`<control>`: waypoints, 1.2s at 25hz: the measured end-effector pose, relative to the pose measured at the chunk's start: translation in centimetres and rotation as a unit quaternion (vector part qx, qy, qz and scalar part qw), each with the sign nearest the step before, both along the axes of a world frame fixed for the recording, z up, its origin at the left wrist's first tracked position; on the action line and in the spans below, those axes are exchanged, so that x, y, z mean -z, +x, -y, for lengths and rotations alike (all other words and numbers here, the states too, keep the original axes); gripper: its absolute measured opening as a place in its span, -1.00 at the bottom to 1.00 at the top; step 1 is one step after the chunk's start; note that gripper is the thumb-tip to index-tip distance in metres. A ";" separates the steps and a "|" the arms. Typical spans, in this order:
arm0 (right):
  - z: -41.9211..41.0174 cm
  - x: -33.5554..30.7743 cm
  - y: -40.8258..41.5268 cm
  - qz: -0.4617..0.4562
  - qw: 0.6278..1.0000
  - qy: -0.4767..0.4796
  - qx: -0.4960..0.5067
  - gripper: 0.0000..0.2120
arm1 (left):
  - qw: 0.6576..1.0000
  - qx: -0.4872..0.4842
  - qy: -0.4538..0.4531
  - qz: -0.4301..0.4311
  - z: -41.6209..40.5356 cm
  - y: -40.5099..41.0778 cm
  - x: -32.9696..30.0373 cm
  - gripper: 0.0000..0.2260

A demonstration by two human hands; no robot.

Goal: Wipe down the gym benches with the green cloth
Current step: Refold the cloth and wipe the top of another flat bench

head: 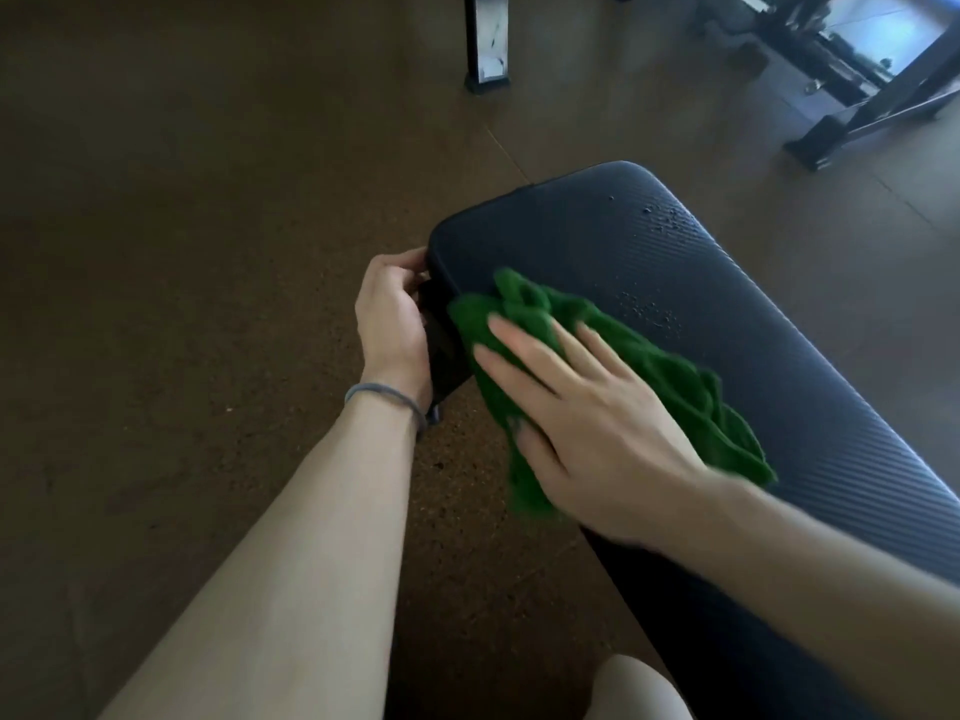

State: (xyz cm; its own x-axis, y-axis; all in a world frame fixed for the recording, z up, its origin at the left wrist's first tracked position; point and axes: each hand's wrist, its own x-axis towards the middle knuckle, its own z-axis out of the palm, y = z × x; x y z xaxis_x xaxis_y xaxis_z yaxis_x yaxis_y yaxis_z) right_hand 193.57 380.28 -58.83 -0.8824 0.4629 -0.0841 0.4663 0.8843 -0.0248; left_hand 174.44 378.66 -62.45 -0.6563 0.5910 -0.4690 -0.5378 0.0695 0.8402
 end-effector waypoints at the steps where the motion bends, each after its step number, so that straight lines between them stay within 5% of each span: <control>1: -1.8 0.1 -3.0 -0.014 1.000 -0.002 0.003 -0.43 | 0.999 -0.001 0.012 0.042 -0.1 0.0 0.1 -0.71; 9: -11.1 -0.7 -14.0 -0.050 0.996 -0.024 0.066 -0.58 | 0.995 -0.056 0.008 0.076 -2.1 1.7 -0.8 -0.71; 12: -16.4 -0.9 -10.9 -0.075 0.983 -0.014 0.170 -0.52 | 0.999 -0.027 -0.041 -0.024 -3.1 3.0 -1.3 -0.50; 14: -19.5 -0.6 -7.0 -0.083 0.970 -0.017 0.228 -0.54 | 0.990 -0.016 -0.079 -0.118 -3.6 3.9 -1.9 -0.57; 19: -16.3 -0.3 -1.9 -0.078 0.946 -0.059 0.309 -0.41 | 0.985 -0.065 -0.100 -0.124 -4.1 4.8 -2.2 -0.61; 24: -4.1 -0.2 3.3 -0.038 0.980 -0.046 0.189 -0.39 | 0.974 -0.095 -0.129 -0.159 -4.6 5.1 -2.4 -0.63; 30: -11.5 -0.2 -5.9 -0.056 0.995 -0.040 0.075 -0.43 | 0.963 -0.115 -0.151 -0.191 -5.0 5.1 -1.9 -0.63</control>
